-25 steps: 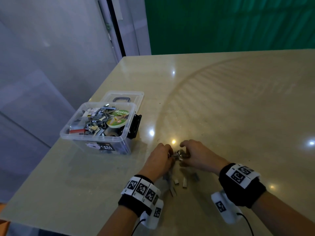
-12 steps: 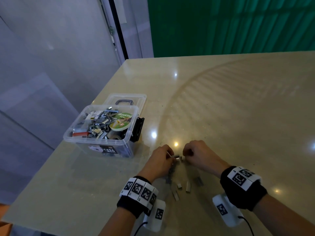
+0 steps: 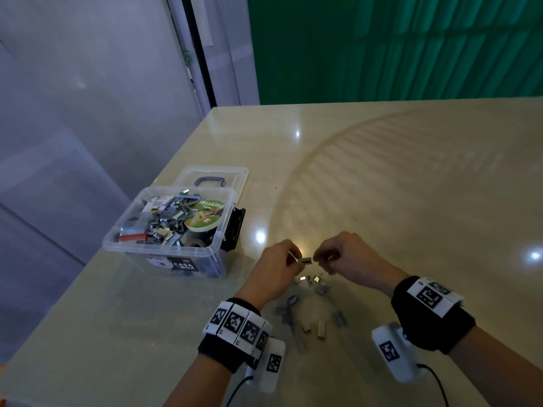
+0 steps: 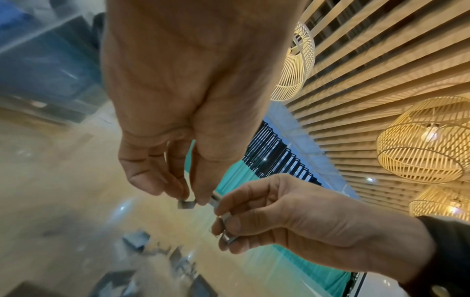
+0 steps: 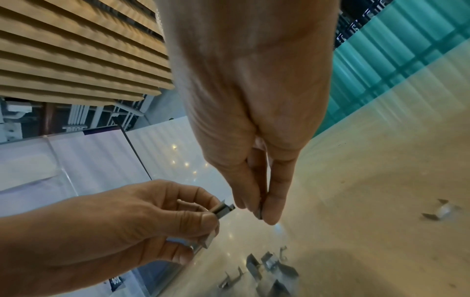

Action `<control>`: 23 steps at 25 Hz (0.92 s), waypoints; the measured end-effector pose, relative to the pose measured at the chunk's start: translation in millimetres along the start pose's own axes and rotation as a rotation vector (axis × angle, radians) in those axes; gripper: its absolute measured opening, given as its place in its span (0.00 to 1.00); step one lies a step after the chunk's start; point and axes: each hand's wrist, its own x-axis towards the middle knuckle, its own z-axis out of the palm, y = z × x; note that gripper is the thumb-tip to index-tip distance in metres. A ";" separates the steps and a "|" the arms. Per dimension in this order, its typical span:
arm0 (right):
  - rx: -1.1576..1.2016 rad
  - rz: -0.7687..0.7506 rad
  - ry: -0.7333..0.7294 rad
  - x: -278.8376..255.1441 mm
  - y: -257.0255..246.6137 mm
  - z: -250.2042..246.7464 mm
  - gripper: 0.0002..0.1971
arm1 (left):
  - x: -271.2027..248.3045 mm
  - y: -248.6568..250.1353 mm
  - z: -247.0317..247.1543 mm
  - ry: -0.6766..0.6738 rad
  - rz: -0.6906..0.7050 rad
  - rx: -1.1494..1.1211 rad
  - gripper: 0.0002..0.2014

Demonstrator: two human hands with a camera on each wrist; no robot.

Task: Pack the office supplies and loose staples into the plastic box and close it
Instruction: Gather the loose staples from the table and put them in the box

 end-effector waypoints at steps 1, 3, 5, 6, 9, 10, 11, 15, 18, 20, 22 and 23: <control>-0.004 -0.004 -0.004 1.8 -2.9 -4.4 0.12 | 0.8 3.1 -4.1 0.018 0.007 -0.003 0.09; -0.009 -0.015 -0.008 6.5 -11.8 -15.4 0.13 | 1.5 9.3 -13.7 0.059 0.011 -0.027 0.07; 0.005 -0.031 -0.009 11.5 -23.0 -27.6 0.13 | 0.0 15.7 -23.4 0.085 0.007 -0.072 0.07; 0.010 -0.040 -0.001 14.1 -29.3 -33.0 0.12 | -2.5 19.9 -29.2 0.098 0.010 -0.088 0.07; 0.077 -0.069 0.048 23.1 -52.4 -43.9 0.10 | -15.0 30.6 -57.2 0.153 0.051 -0.117 0.06; 0.114 -0.080 0.060 28.1 -63.6 -43.5 0.10 | -21.0 30.7 -73.2 0.185 0.072 -0.117 0.06; 0.151 -0.093 0.070 33.9 -76.5 -41.9 0.09 | -26.6 28.8 -91.7 0.222 0.091 -0.112 0.05; 0.198 -0.217 0.052 67.0 -135.6 -22.2 0.12 | -46.3 -6.0 -172.1 0.393 0.072 -0.080 0.04; 0.139 -0.298 0.058 95.7 -179.0 -1.8 0.11 | -54.7 -43.3 -213.5 0.449 0.026 0.043 0.05; 0.114 -0.332 0.050 115.8 -203.5 11.6 0.09 | -55.9 -61.8 -227.4 0.437 -0.010 0.124 0.04; 0.101 -0.353 0.040 137.6 -221.9 24.8 0.08 | -54.5 -73.5 -234.1 0.412 -0.018 0.175 0.05; 0.094 -0.356 0.039 148.1 -227.9 31.1 0.09 | -52.6 -78.2 -235.4 0.393 -0.022 0.201 0.05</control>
